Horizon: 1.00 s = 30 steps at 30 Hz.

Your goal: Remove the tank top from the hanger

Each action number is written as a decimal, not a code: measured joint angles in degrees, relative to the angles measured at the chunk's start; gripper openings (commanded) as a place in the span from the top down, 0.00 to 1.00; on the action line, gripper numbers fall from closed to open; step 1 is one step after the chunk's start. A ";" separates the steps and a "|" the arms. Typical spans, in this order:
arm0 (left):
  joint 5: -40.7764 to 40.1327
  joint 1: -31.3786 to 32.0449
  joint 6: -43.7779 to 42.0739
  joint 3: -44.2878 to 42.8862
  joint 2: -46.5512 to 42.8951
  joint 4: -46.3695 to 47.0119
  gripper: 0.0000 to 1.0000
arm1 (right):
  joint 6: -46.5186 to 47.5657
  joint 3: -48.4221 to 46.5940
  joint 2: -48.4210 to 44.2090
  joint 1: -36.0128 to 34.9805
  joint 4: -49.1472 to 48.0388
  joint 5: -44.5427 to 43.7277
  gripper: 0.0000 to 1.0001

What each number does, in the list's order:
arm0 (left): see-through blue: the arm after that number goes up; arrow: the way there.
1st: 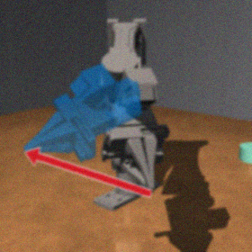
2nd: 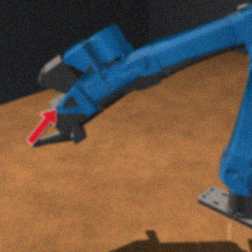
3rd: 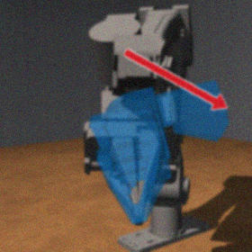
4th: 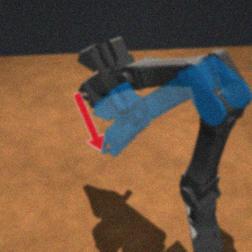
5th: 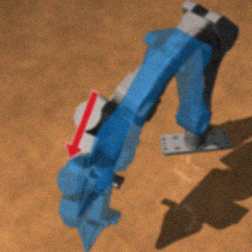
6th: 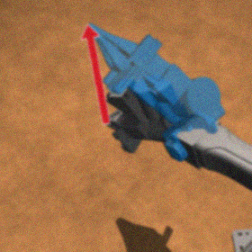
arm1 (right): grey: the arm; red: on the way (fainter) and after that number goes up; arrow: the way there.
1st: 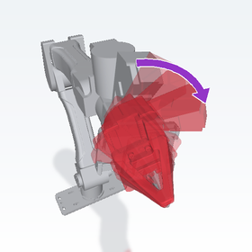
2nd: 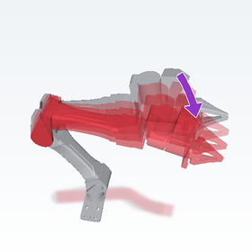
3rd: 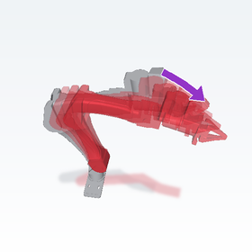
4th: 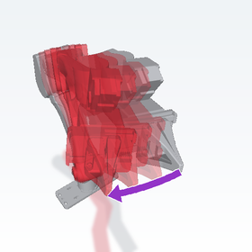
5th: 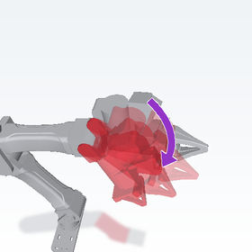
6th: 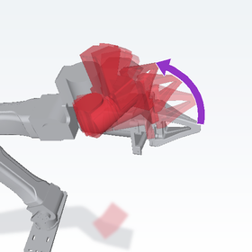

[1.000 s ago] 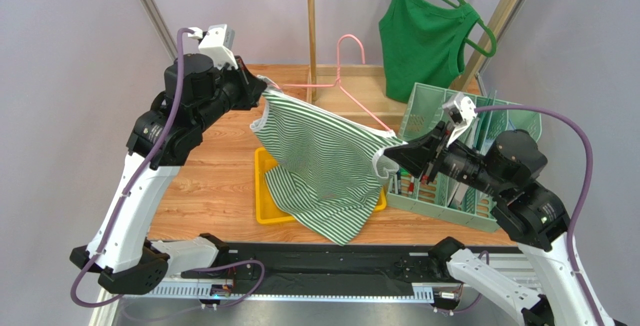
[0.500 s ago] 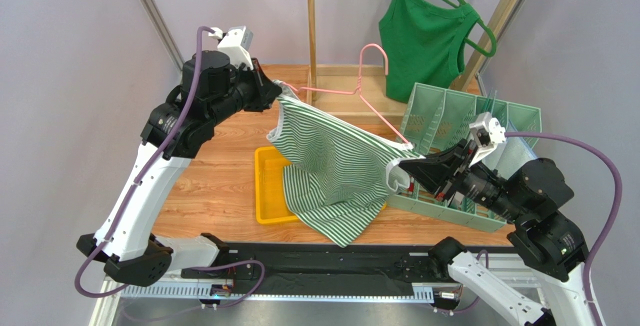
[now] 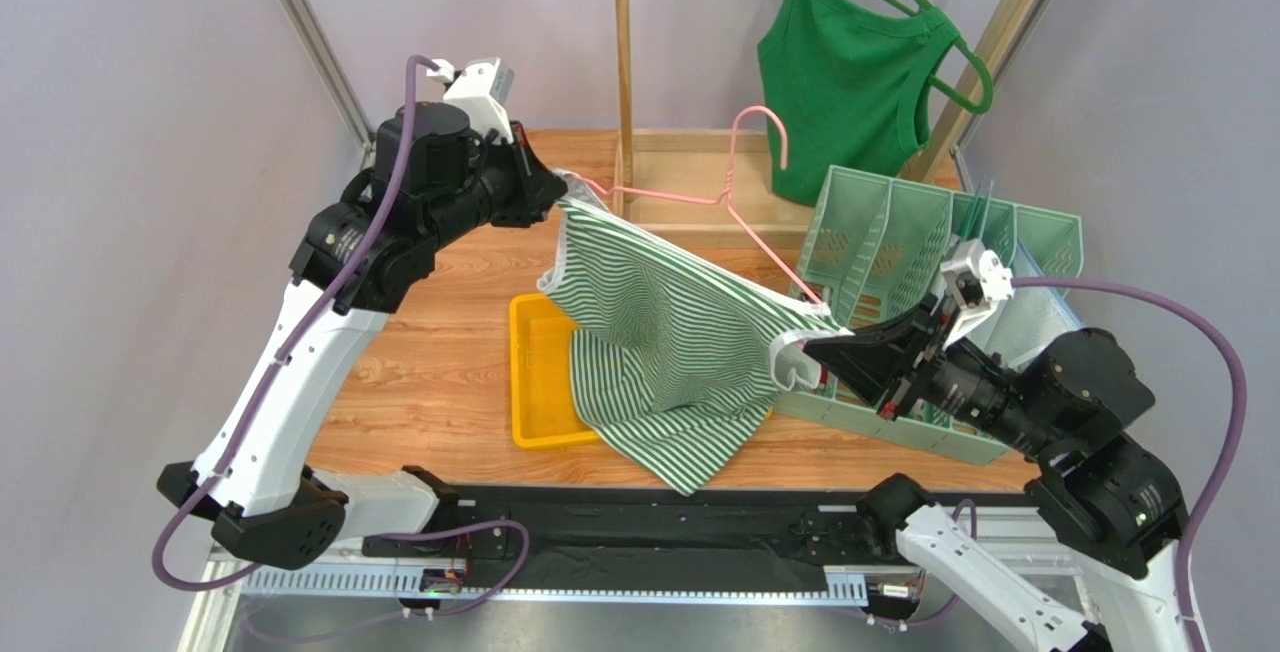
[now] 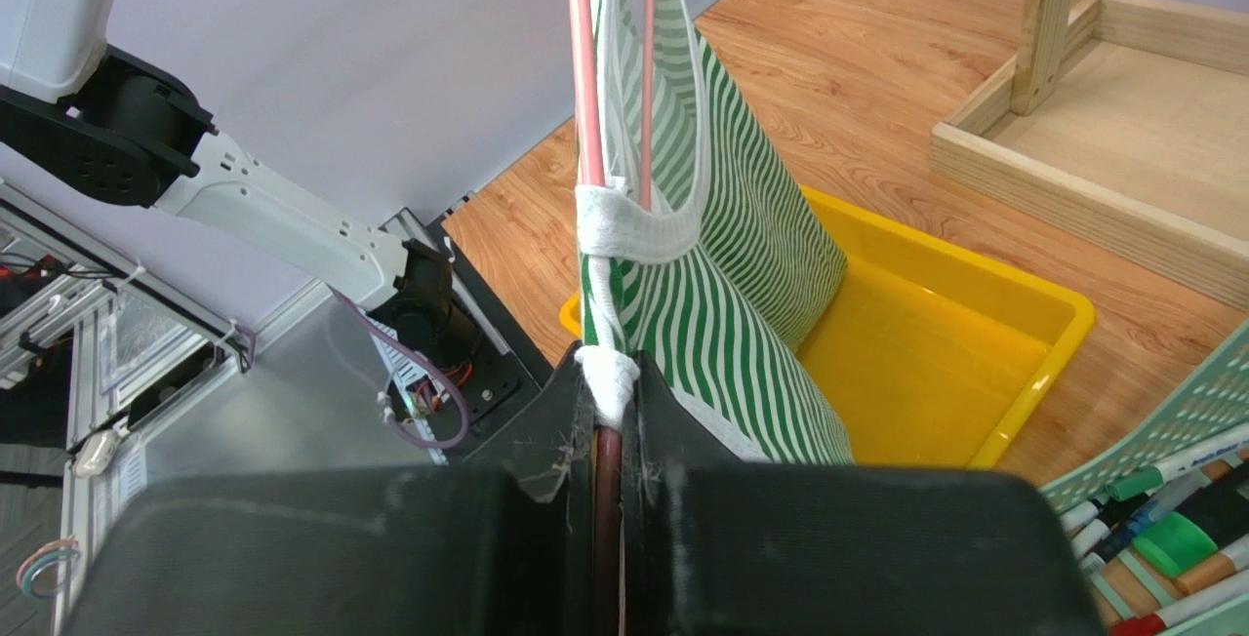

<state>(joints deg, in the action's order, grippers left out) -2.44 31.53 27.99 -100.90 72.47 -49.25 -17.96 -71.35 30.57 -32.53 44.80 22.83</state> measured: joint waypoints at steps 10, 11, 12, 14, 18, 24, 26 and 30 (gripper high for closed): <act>6.86 0.02 0.79 2.80 -2.12 -0.46 1.00 | -0.04 1.20 -7.76 0.11 2.29 -2.43 1.00; 7.08 0.02 0.87 3.15 -2.34 -0.46 1.00 | -0.11 1.66 -8.17 0.09 2.12 -2.32 1.00; 7.13 0.02 0.96 3.32 -2.40 -0.48 1.00 | -0.20 1.99 -8.35 0.09 1.88 -2.23 1.00; 6.93 0.02 1.07 3.34 -2.21 -0.48 1.00 | -0.22 2.05 -8.31 0.09 1.53 -1.88 1.00; 7.37 -0.07 1.05 3.34 -1.68 -0.50 1.00 | -0.39 2.16 -8.39 0.11 0.74 -1.84 1.00; 11.52 -0.28 1.20 5.88 -2.14 0.68 1.00 | -1.25 6.10 -11.65 0.09 -5.40 -3.41 1.00; 12.50 -0.59 1.31 7.52 -2.43 1.11 1.00 | -1.31 6.54 -11.08 0.09 -6.56 -3.67 1.00; 11.80 -2.08 1.16 10.95 -3.58 2.01 1.00 | -1.40 6.54 -6.78 0.09 -10.23 -4.37 1.00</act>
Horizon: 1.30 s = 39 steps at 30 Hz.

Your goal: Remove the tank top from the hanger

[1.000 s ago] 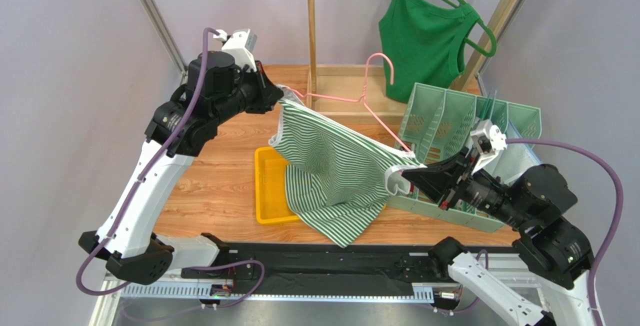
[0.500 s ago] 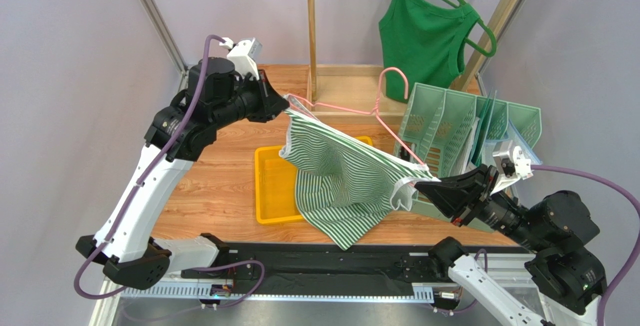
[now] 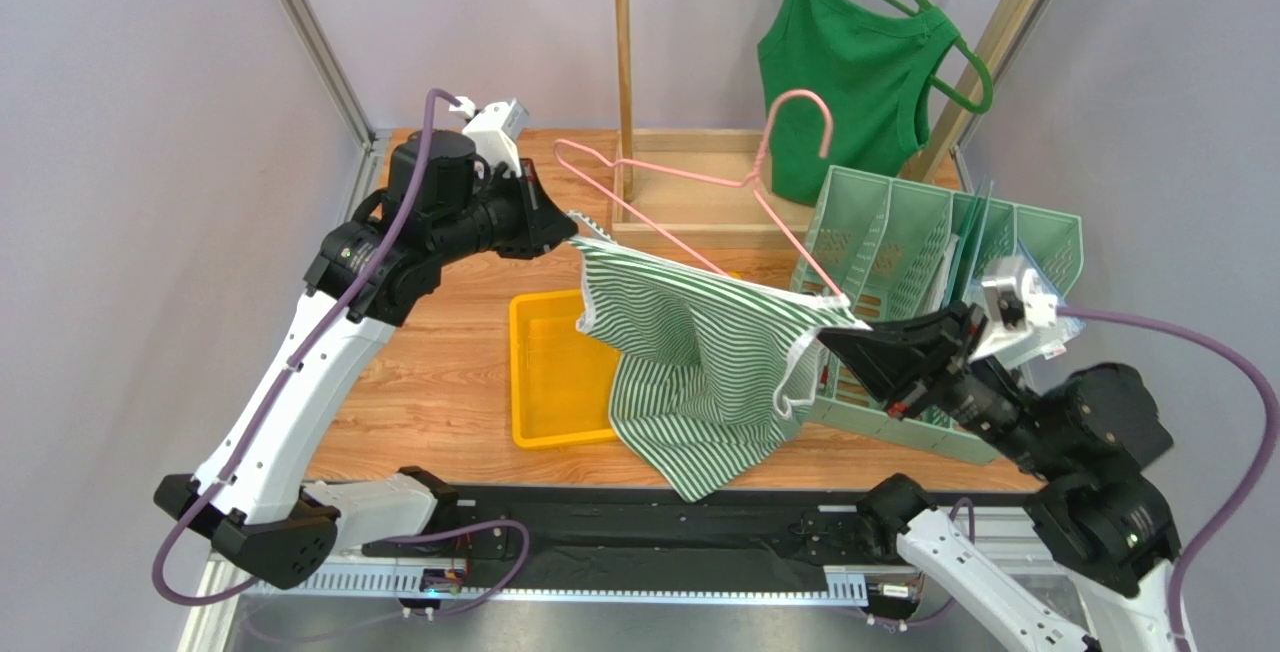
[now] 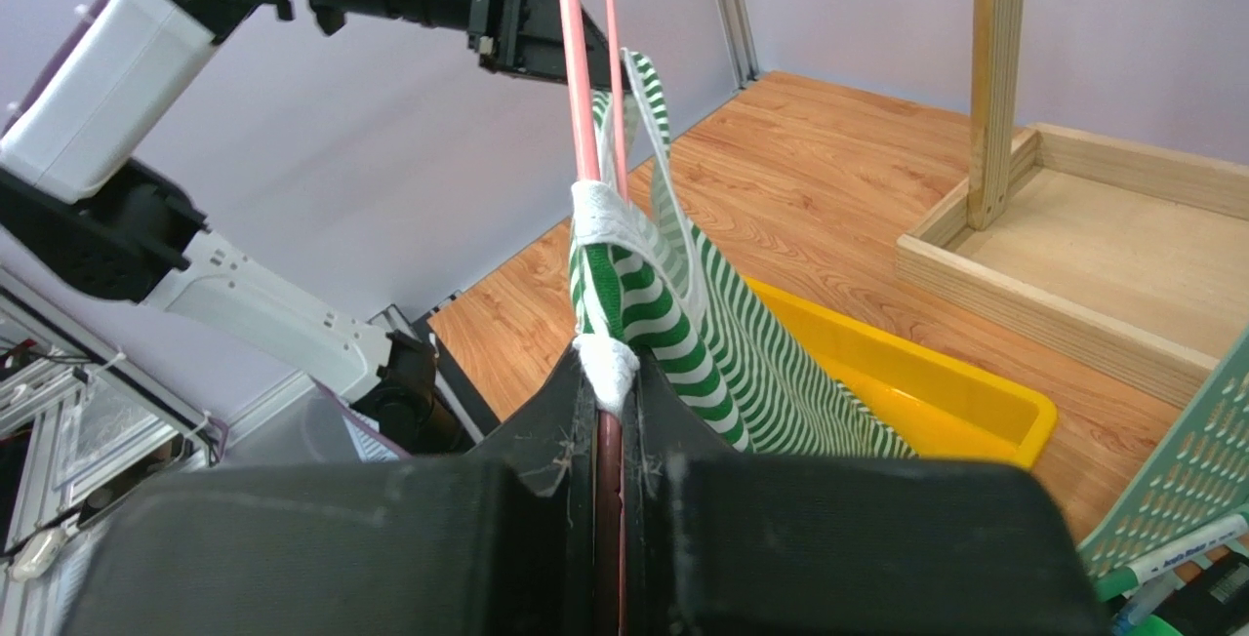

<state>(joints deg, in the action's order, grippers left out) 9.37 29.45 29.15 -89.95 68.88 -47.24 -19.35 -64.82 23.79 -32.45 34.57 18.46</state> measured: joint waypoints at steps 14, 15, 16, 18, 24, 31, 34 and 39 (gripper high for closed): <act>-10.27 -3.76 -7.50 8.50 -14.47 -1.64 0.26 | 1.75 -7.17 21.44 -0.04 -8.79 -0.87 1.00; -10.34 -3.76 -8.09 9.16 -16.48 -2.12 0.25 | 2.71 -8.11 22.75 -0.04 -8.85 -0.55 1.00; -10.36 -3.74 -8.59 9.29 -17.92 -2.51 0.25 | 3.63 -8.90 23.89 -0.04 -8.79 -0.13 1.00; -10.43 -3.74 -9.57 9.14 -21.68 -2.97 0.25 | 5.44 -10.32 26.18 -0.04 -8.66 2.14 1.00; -0.98 -3.78 -15.80 2.47 -30.67 -0.79 0.20 | 8.76 -12.52 31.08 -0.04 -6.43 14.01 1.00; 13.42 -3.78 -23.91 -4.07 -28.87 1.97 0.17 | 5.99 -8.00 29.62 -0.04 -7.52 27.89 1.00; 16.39 -3.78 -25.90 -4.42 -24.87 1.97 0.17 | 4.76 -5.73 29.33 -0.04 -7.61 31.56 1.00; 21.24 -3.78 -28.24 -0.33 -19.19 1.38 0.21 | 2.62 -4.11 29.57 -0.04 -8.92 37.29 1.00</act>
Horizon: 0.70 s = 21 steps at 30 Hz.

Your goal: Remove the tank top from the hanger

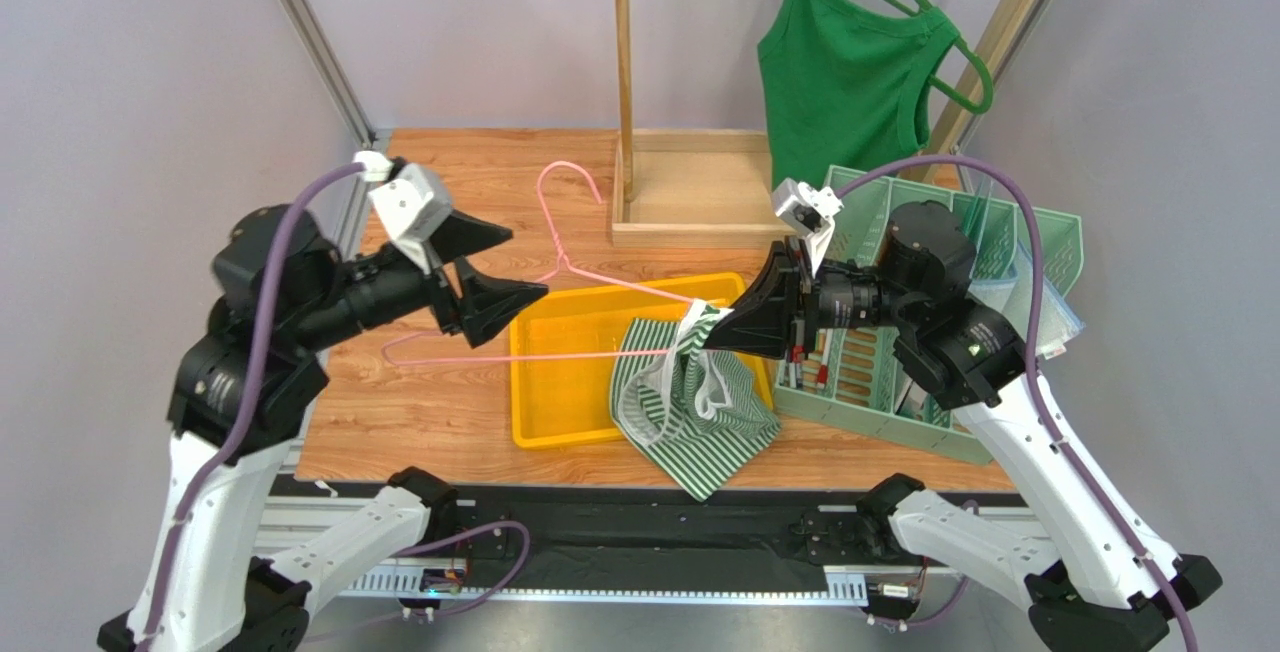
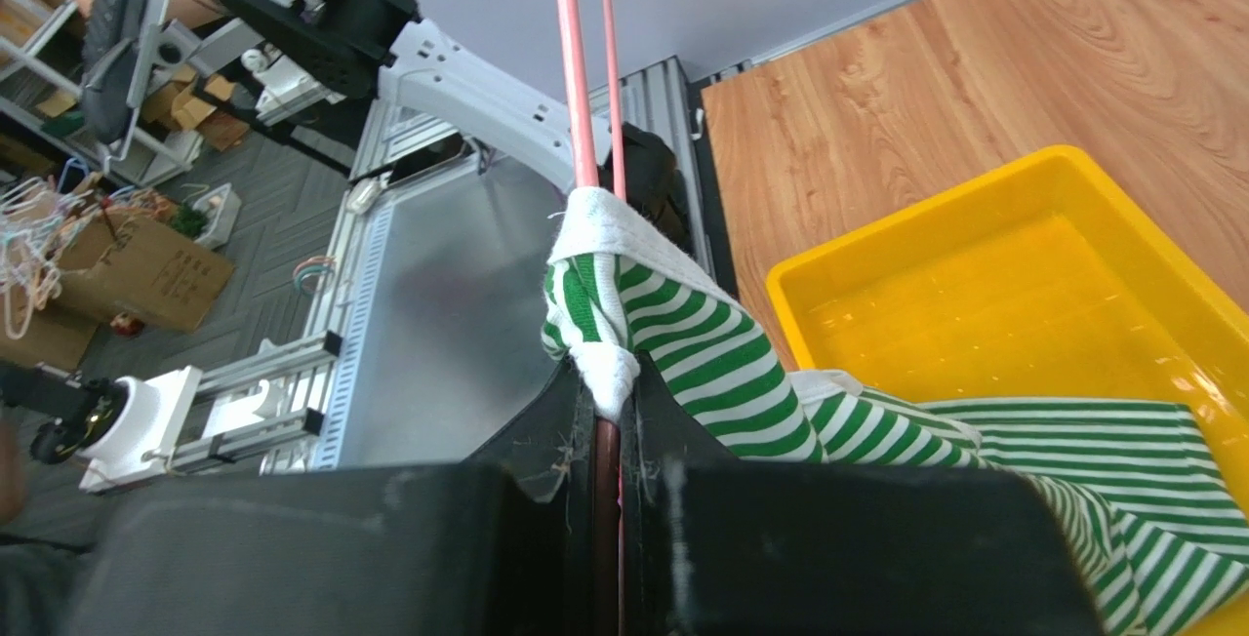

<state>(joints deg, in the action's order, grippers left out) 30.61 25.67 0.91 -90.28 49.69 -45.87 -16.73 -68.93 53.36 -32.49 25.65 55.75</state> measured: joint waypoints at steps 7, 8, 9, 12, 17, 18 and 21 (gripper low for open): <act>6.16 0.00 -1.31 4.63 0.98 -2.45 0.49 | -0.66 0.00 1.16 -0.13 -1.36 2.67 1.00; 6.60 0.00 -1.55 4.72 0.48 -2.58 0.58 | -0.79 0.00 1.60 -0.20 -1.51 2.82 1.00; 6.78 0.00 -1.60 4.72 0.04 -2.64 0.62 | -0.83 0.00 1.92 -0.28 -1.66 2.89 1.00; 7.13 0.00 -1.86 4.72 -1.40 -2.54 0.84 | -0.85 0.00 2.67 -0.46 -1.84 2.97 1.00; 7.96 0.00 -2.12 4.74 -2.36 -2.49 1.00 | -0.94 0.00 3.85 -0.48 -1.95 3.34 0.89; 7.85 0.00 -2.10 4.81 -2.32 -2.49 1.00 | -1.05 0.00 3.96 -0.46 -1.97 3.32 0.84; 6.58 0.00 -1.36 5.05 -2.27 -2.64 1.00 | -1.33 0.00 4.42 -0.46 -1.95 3.21 0.65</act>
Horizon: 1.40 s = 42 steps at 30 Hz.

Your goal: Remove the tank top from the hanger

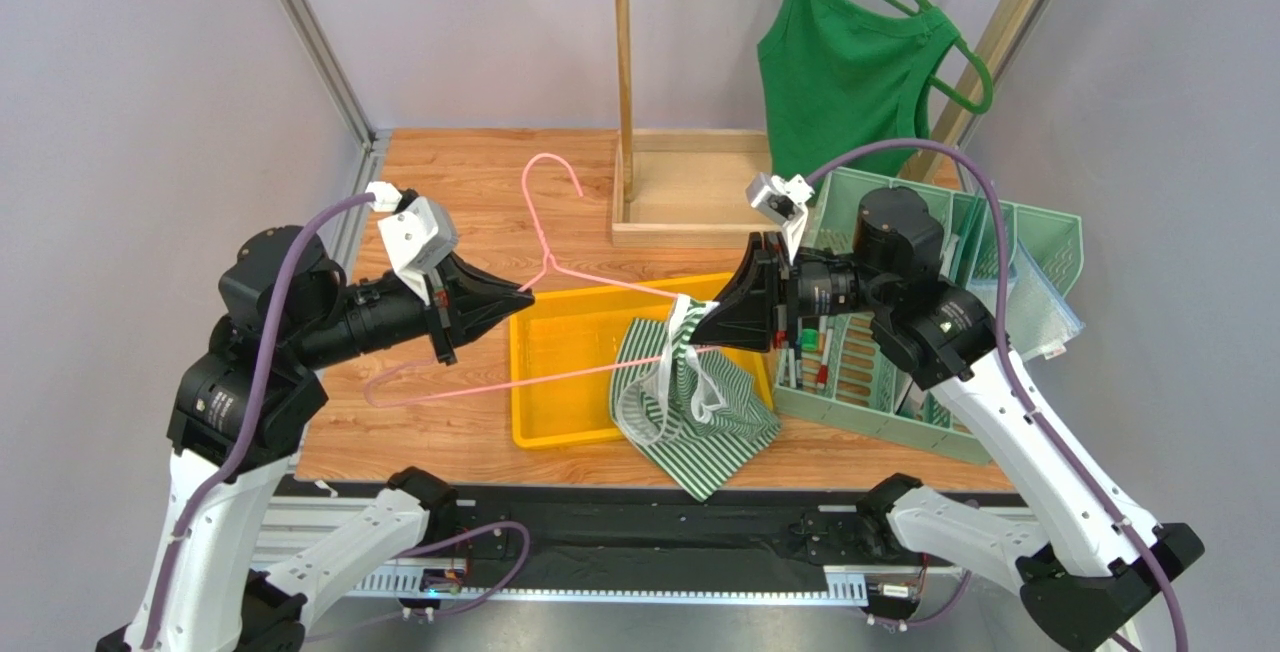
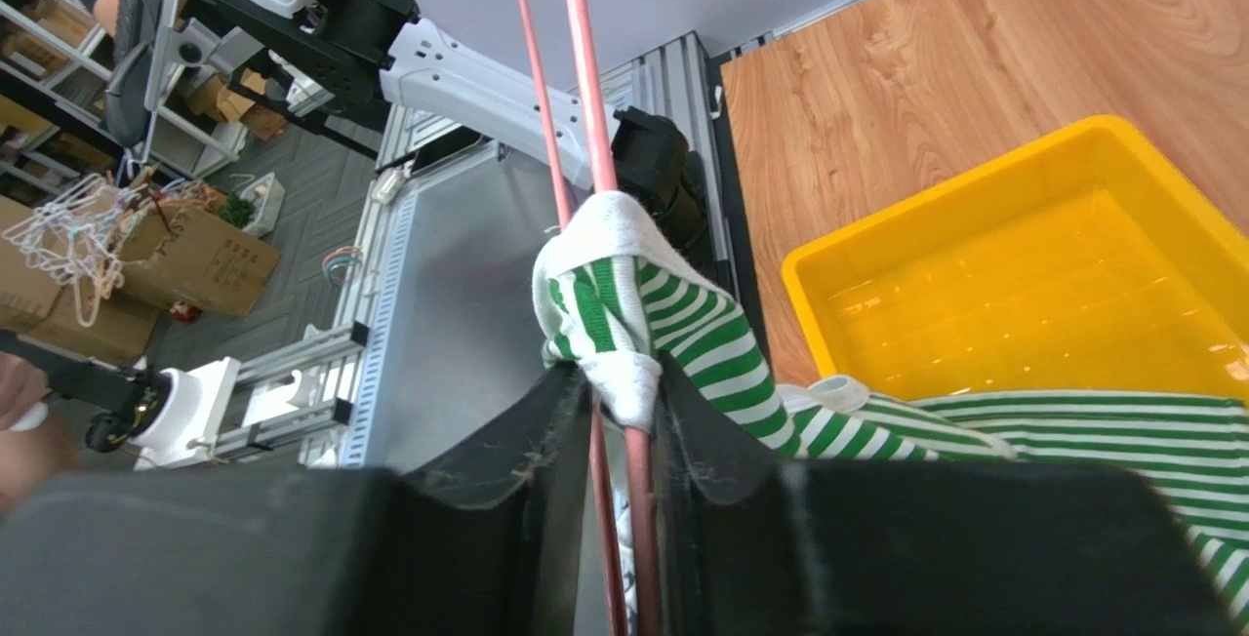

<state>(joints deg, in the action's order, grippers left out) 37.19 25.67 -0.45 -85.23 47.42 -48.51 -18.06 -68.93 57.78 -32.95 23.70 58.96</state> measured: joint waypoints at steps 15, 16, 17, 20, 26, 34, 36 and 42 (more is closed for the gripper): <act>-21.14 0.04 15.93 -2.71 -3.08 -1.88 1.00 | -0.94 -4.72 3.19 -0.28 8.11 -29.64 0.00; -21.75 0.04 16.59 -2.71 -3.80 -1.88 1.00 | -0.92 -5.16 3.19 -0.28 9.38 -33.88 0.00; -22.29 0.04 16.98 -2.71 -4.33 -1.90 1.00 | -0.85 -5.42 3.08 -0.28 10.21 -36.52 0.00; -23.80 0.04 18.05 -2.82 -6.27 -1.97 1.00 | -0.09 -5.31 1.73 -0.24 10.71 -42.16 0.00; -24.22 0.04 19.67 -3.34 -8.02 -2.05 1.00 | 0.07 0.57 -3.65 -5.60 2.62 -43.06 0.01; -24.20 0.04 21.16 -3.30 -8.48 -2.47 1.00 | 3.76 3.50 2.16 -21.92 -7.28 -52.57 0.28; -24.17 0.04 21.24 -3.26 -8.85 -2.60 1.00 | 3.91 3.69 4.37 -23.96 -9.11 -55.06 0.28; -24.20 0.04 21.38 -3.21 -9.81 -3.17 1.00 | 4.17 5.49 10.14 -27.39 -13.38 -62.14 0.58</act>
<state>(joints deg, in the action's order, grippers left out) 12.99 25.71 20.93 -88.44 37.60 -51.68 -13.89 -63.44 67.92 -60.34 10.33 -3.18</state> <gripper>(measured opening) 0.011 0.535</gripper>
